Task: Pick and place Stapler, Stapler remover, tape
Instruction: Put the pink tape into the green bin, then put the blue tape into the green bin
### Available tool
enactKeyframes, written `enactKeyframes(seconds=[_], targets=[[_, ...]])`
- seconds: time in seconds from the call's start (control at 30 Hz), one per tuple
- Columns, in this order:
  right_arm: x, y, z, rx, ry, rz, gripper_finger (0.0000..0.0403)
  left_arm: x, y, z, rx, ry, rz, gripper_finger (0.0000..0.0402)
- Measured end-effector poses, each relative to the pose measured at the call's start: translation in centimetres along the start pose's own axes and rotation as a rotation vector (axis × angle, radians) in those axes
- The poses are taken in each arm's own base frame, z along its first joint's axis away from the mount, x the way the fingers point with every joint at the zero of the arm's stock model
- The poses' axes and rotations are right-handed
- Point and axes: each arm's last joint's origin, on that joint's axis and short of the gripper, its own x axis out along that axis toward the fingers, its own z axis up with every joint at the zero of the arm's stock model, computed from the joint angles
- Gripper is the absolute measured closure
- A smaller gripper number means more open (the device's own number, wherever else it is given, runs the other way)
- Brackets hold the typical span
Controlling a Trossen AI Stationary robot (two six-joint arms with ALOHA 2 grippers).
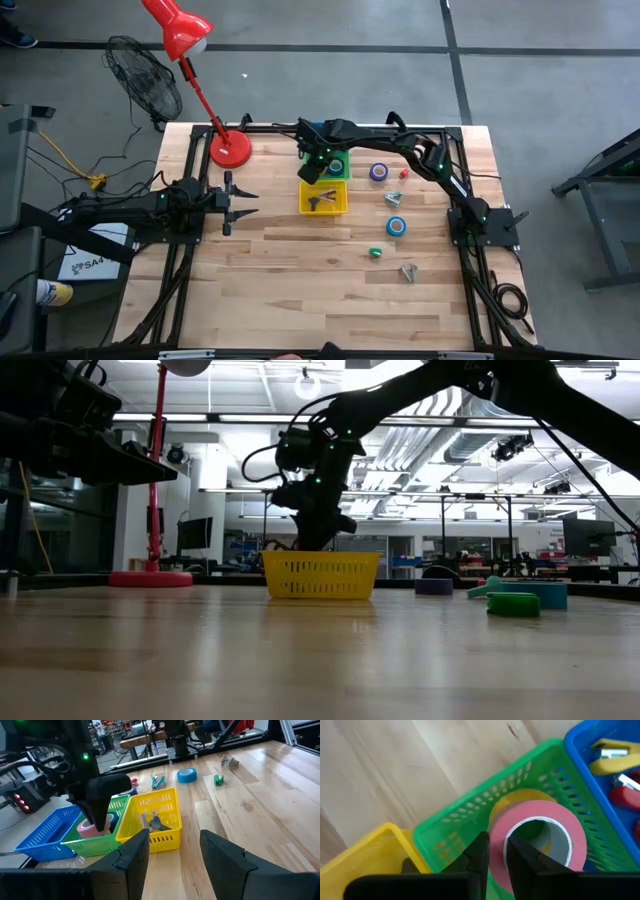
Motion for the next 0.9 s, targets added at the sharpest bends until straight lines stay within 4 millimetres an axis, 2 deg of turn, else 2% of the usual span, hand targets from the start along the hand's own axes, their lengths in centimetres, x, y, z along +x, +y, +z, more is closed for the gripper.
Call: enactKeyframes(seconds=[0.3,0.6,0.73,0.9], targets=[[0.0,0.4,0.2,-0.029,-0.026,0.023,0.0319,0.0,0.0,0.0,0.0,0.0,0.0,0.0229],[-0.1,0.3,0.2,-0.035,-0.026,0.016,0.0253,0.0,0.0,0.0,0.0,0.0,0.0,0.0229],[-1.3,0.1,0.3,-0.049,-0.038,0.026,0.0232,0.0,0.0,0.0,0.0,0.0,0.0,0.0229],[-3.5,-0.6,0.1,-0.048,-0.026,0.009,0.0226,0.0,0.0,0.0,0.0,0.0,0.0,0.0229]])
